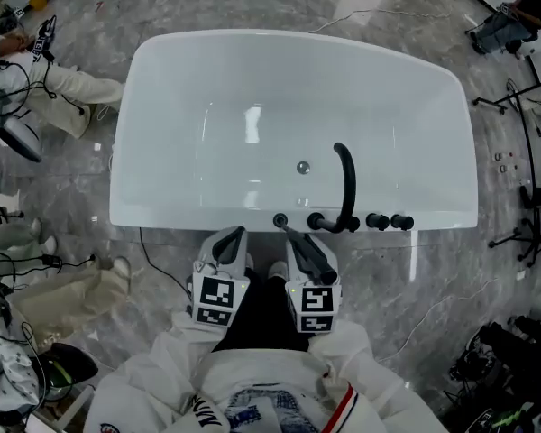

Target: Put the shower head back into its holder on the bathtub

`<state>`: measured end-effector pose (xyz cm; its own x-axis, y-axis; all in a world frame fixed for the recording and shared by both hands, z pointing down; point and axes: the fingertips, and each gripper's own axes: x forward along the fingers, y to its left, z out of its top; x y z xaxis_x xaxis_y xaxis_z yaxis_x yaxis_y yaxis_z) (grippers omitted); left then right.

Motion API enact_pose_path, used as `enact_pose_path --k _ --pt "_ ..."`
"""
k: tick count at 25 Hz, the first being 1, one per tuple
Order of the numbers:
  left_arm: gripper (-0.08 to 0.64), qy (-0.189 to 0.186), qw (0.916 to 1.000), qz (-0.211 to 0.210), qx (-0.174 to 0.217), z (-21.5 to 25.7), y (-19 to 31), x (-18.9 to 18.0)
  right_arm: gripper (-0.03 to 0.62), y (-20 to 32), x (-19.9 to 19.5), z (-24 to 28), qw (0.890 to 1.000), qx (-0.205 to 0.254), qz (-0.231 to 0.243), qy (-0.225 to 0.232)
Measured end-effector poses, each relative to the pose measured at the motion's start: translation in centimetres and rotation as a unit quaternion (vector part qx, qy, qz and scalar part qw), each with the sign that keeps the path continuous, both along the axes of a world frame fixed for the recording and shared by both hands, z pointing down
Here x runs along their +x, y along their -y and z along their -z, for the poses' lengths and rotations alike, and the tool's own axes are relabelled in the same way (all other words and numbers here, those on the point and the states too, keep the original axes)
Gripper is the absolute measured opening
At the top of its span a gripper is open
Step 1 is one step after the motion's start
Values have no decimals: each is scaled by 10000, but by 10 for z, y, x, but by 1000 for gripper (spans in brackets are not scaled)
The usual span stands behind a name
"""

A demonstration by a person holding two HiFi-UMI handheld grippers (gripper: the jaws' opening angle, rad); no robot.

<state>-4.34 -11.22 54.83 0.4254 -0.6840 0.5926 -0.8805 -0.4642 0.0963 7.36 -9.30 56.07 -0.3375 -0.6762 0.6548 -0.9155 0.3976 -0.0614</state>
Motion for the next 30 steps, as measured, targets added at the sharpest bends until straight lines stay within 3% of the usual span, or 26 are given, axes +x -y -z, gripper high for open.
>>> enact_pose_path --k 19,30 --pt "0 -69 10000 -65 -20 -44 -4 0 137 1 -2 -45 9996 -121 -209 -136" --pt "0 -326 9994 -64 -76 -58 1 6 137 3 -1 -69 9988 -227 -372 -230"
